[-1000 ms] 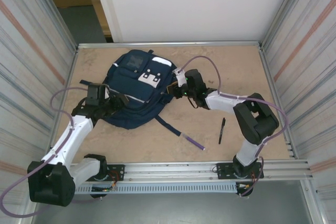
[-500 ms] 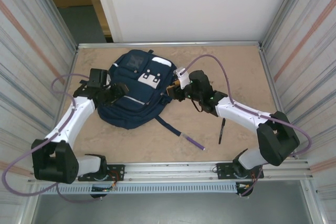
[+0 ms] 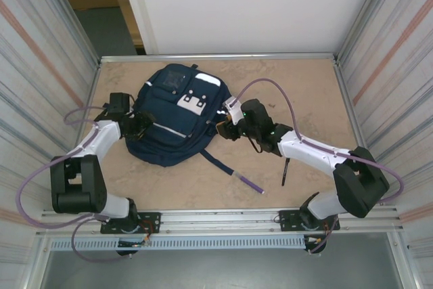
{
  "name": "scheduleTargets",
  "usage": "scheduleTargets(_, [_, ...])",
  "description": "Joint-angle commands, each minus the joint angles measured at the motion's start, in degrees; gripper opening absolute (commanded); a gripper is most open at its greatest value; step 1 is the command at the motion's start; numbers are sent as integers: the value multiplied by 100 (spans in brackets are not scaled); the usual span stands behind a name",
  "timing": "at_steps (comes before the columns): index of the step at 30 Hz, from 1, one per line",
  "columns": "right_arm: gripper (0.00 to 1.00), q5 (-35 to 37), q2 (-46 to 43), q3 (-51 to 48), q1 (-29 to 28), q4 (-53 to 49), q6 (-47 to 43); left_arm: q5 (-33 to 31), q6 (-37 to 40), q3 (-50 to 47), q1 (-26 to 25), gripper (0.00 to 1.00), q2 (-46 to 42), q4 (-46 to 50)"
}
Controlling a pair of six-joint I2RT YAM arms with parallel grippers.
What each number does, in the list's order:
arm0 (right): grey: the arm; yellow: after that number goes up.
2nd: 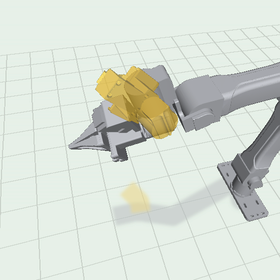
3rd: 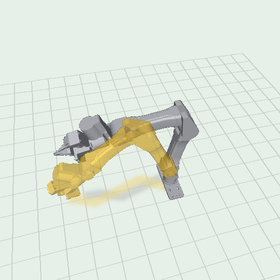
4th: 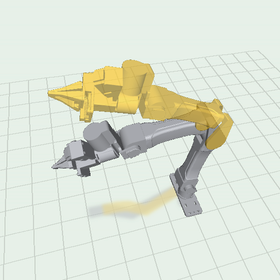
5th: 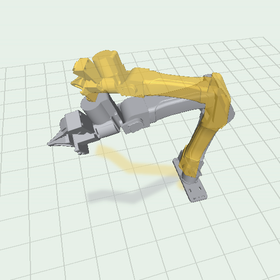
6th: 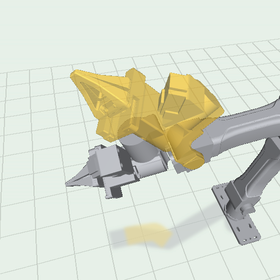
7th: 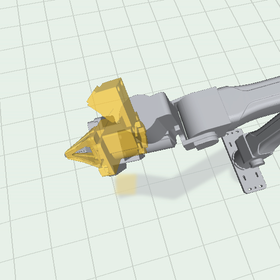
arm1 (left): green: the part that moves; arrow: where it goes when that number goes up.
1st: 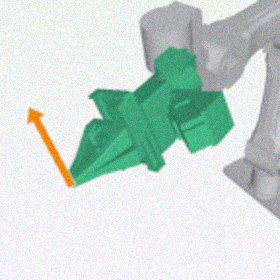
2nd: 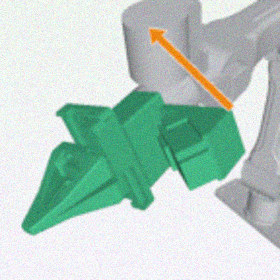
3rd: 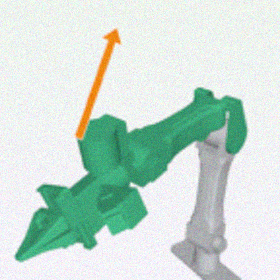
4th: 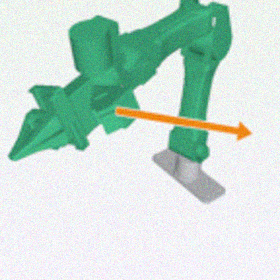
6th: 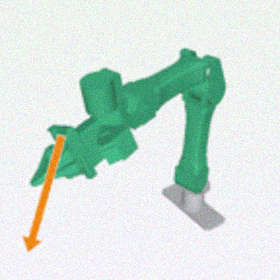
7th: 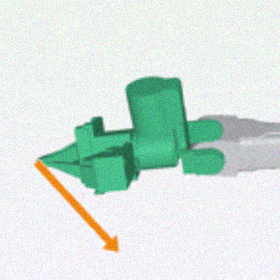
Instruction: Pack books, pencil case, and school supplies into a backpack
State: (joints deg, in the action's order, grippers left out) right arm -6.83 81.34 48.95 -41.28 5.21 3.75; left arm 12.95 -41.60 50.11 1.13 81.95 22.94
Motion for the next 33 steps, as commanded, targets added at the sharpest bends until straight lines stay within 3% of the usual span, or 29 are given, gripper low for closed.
scheduleTargets(1, [45,88,-117,-54,-73,-7,-123,224,212,69,20,52,113,-429])
scheduleTargets(6, [55,-608,449,366,162,-356,-124,465,261,-66,2,2,-41,-345])
scheduleTargets(7, [57,-529,575,443,225,-373,-88,333,237,-18,12,0,-134,-120])
scheduleTargets(9, [62,-1027,841,485,467,-109,-417,57,-26,77,52,0,-393,408])
scheduleTargets(12, [63,-1838,1314,601,709,271,-933,450,-270,57,77,0,-808,495])
scheduleTargets(15, [62,-2542,1815,1152,862,-202,-1343,950,-453,119,86,0,-977,624])
scheduleTargets(20, [63,-2674,2072,1215,632,-375,-2794,1889,-564,283,89,0,-746,629])
scheduleTargets(23, [64,-2988,2076,970,493,-157,-3730,2039,-648,285,84,0,-646,582])
scheduleTargets(30, [59,-3000,2694,1328,484,-141,-4064,2184,-688,206,87,0,-671,547])
scheduleTargets(33, [52,-3023,2685,1101,454,422,-3908,2274,-671,179,89,0,-669,536])
